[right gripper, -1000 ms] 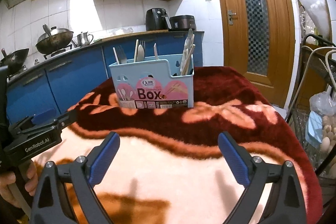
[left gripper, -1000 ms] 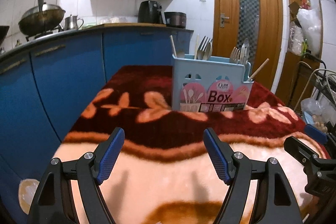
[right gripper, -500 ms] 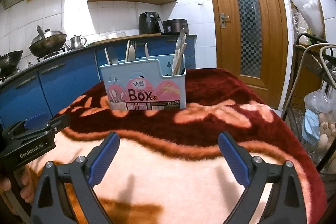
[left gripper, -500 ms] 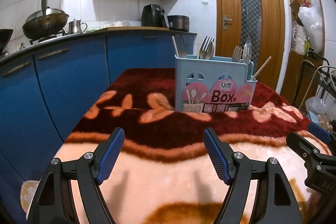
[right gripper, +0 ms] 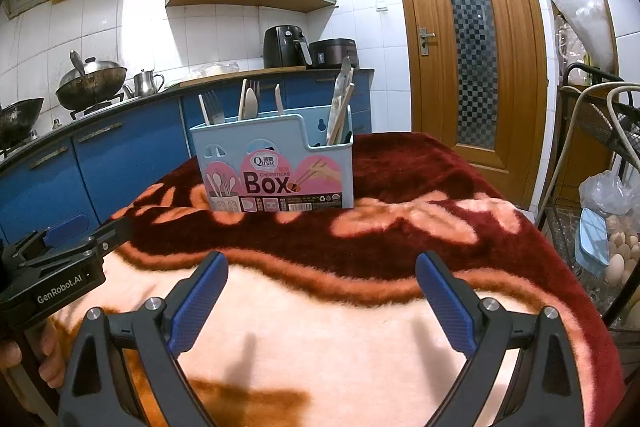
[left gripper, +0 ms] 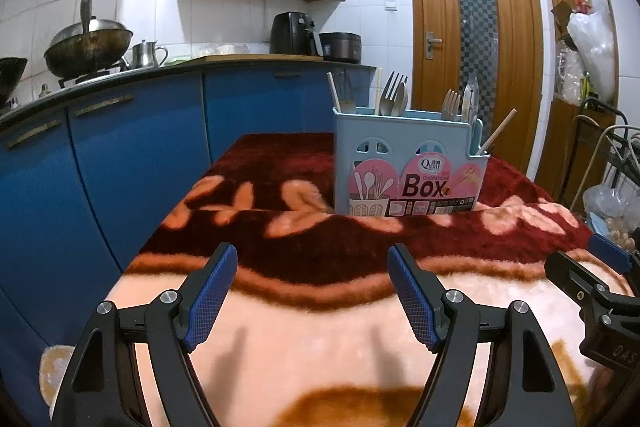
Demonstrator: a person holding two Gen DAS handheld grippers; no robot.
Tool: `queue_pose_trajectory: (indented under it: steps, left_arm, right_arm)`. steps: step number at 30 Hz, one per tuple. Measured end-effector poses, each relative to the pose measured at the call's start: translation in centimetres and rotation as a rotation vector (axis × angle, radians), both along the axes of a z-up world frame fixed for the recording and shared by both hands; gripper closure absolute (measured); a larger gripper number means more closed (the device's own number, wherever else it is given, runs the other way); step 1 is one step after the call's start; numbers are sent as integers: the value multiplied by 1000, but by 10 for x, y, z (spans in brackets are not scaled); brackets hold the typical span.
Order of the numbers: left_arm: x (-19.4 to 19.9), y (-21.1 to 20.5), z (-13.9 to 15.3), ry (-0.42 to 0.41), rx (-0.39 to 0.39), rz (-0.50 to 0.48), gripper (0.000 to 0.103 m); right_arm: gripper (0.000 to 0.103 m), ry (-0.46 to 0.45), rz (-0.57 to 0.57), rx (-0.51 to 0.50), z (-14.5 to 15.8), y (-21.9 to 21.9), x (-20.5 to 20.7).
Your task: Organize utensils
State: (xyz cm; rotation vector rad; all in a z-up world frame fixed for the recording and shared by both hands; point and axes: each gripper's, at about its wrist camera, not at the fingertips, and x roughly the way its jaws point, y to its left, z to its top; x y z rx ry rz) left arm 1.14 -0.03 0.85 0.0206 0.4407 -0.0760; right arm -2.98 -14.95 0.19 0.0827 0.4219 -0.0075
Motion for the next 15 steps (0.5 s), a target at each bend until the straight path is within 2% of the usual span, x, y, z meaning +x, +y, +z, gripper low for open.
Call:
queue_pose_trajectory:
  steps: [15]
  left_arm:
    - [-1, 1, 1, -6, -5, -2, 24]
  right_arm:
    - [6, 0, 0, 0, 0, 0, 0]
